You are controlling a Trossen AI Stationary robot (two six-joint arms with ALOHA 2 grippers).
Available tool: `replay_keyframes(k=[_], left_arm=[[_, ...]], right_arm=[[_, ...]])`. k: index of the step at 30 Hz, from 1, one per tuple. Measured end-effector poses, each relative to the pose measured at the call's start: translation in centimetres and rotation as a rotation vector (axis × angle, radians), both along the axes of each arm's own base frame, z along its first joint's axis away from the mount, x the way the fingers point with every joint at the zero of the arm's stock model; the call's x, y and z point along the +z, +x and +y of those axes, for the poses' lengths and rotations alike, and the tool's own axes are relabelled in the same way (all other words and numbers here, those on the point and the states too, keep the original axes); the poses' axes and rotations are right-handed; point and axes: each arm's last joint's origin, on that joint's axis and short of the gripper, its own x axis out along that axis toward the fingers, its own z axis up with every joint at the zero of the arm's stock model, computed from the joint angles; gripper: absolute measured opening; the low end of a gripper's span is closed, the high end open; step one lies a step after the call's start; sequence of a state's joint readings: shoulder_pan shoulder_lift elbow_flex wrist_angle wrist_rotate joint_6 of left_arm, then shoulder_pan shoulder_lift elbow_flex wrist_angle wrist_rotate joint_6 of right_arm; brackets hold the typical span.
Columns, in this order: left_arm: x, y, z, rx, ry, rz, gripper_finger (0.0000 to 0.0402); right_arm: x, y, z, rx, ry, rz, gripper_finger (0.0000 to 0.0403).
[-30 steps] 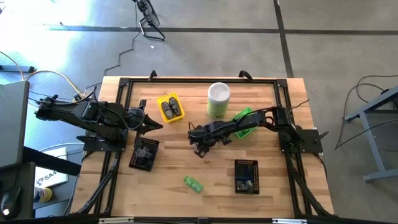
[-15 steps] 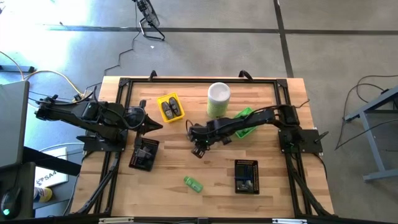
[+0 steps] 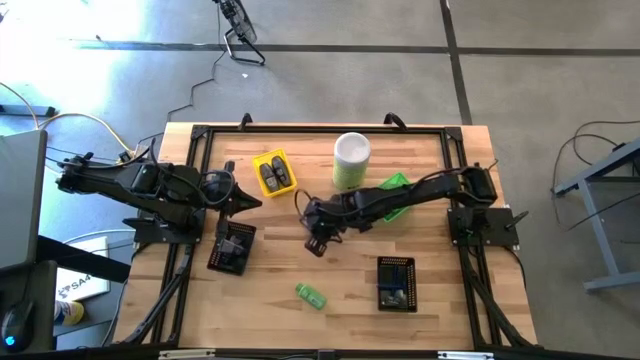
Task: Pick & Place Travel size toiletries
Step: Put the shave cream into the left black bin
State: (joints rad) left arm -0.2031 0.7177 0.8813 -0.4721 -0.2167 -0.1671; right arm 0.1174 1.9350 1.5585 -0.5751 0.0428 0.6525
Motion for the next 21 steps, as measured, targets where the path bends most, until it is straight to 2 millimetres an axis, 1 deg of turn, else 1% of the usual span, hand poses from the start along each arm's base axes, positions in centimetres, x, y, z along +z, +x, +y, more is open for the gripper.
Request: replay_keyframes(k=[3, 7, 10, 14, 18, 21], left_arm=[[-0.01, -0.01, 0.0, 0.008, -0.025, 0.001, 0.0006], [-0.01, -0.01, 0.0, 0.009, -0.029, 0.001, 0.0006], [-0.01, -0.01, 0.0, 0.01, -0.03, 0.001, 0.0006], [-0.01, -0.01, 0.0, 0.014, -0.045, 0.001, 0.0006], [-0.01, -0.01, 0.0, 0.014, -0.045, 0.001, 0.0006], [-0.01, -0.01, 0.0, 0.014, -0.045, 0.001, 0.0006]], right_arm=[[0.03, 0.25, -0.03, -0.013, 0.03, -0.021, 0.0045], [0.01, 0.25, -0.18, -0.039, 0.045, -0.018, 0.0068], [-0.04, 0.19, -0.24, -0.047, 0.046, -0.01, 0.0102], [-0.07, 0.16, -0.3, -0.089, 0.052, -0.006, 0.0162], [-0.09, 0.17, -0.51, -0.165, 0.01, -0.016, 0.0222], [-0.1, 0.17, -0.61, -0.178, -0.016, -0.019, 0.0253]])
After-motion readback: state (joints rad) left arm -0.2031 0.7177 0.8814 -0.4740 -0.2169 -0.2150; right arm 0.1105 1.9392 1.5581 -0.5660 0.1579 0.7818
